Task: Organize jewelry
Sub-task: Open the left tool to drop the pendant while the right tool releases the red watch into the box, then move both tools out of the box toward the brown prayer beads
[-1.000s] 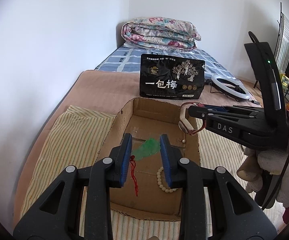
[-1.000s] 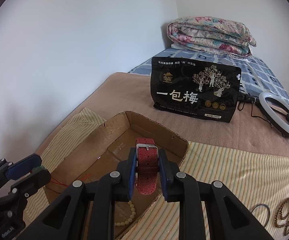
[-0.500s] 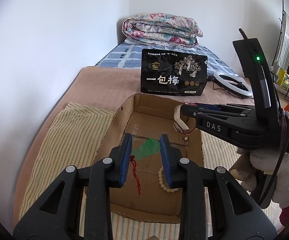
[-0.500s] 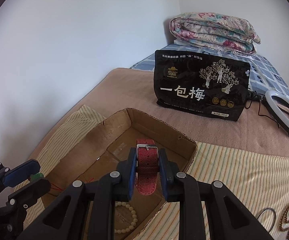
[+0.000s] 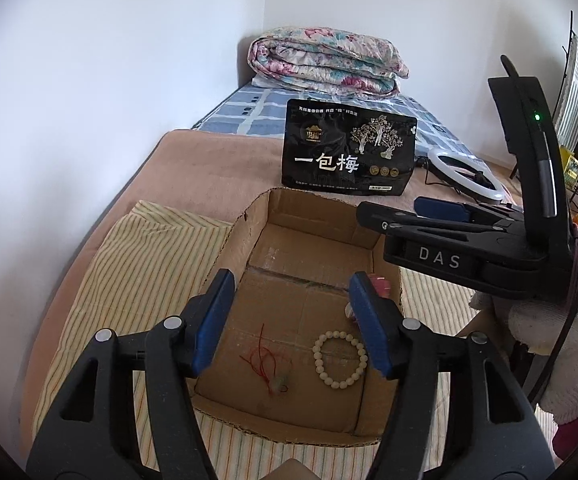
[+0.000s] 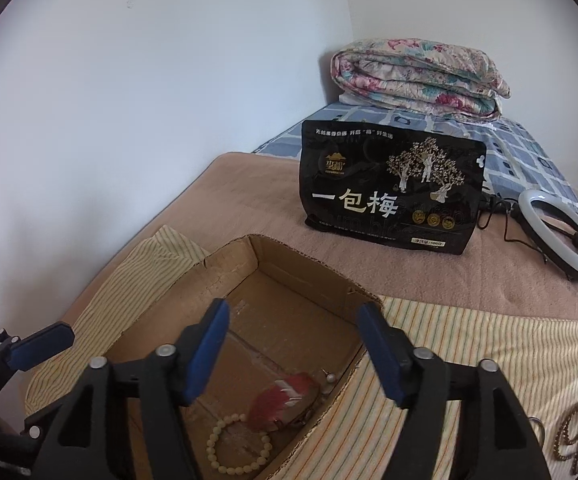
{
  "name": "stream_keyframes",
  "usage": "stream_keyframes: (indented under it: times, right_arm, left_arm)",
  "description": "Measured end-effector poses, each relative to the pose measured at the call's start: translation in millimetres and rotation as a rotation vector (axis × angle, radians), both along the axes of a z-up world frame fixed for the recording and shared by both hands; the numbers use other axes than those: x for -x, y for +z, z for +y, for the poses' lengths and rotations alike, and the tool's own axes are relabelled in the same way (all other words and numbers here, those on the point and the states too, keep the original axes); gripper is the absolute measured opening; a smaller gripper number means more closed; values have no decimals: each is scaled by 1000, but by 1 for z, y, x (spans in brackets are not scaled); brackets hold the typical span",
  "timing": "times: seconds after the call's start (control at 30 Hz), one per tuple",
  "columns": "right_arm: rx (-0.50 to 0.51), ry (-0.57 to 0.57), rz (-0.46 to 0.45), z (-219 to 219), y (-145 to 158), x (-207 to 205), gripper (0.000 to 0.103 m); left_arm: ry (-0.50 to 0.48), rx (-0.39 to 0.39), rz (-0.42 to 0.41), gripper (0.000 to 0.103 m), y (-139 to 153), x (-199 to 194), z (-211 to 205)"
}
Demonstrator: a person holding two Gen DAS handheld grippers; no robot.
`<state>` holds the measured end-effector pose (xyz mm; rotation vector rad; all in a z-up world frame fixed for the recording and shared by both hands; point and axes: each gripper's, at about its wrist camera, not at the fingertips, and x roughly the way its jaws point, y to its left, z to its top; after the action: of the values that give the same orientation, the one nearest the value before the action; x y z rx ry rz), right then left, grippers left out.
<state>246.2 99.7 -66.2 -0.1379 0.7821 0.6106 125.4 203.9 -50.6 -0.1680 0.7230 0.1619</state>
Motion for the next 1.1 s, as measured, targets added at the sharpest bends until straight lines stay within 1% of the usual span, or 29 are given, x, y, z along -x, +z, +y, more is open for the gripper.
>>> stream_keyframes:
  times: [0.1,0.4,0.57,0.67,0.83,0.9,1.1]
  right_arm:
    - [-4,-9,-10,-2,4,1,86]
    - [0,-12,-38,-8,17,9,90]
    - [-1,-21,-54,-17,26,13,90]
    - [1,-29,-72,-24,34,17,93]
    - [-18,-71,-101,-47,50,20,98]
    - [-31,-93,-111,-59,57,20,101]
    - [-50,-168,-151,-97,77,23,103]
  left_arm:
    - [2,5,3,62,1,0,0]
    - [-1,2,-4,62,6,3,-5]
    - [-7,6,-19,62,14,7,-11]
    - [-11,5,-26,62,18,8,-16]
    - [-23,-1,-40,62,25,11,-26]
    - [-29,1,-48,62,28,12,-31]
    - [-54,20,-57,62,33,11,-47]
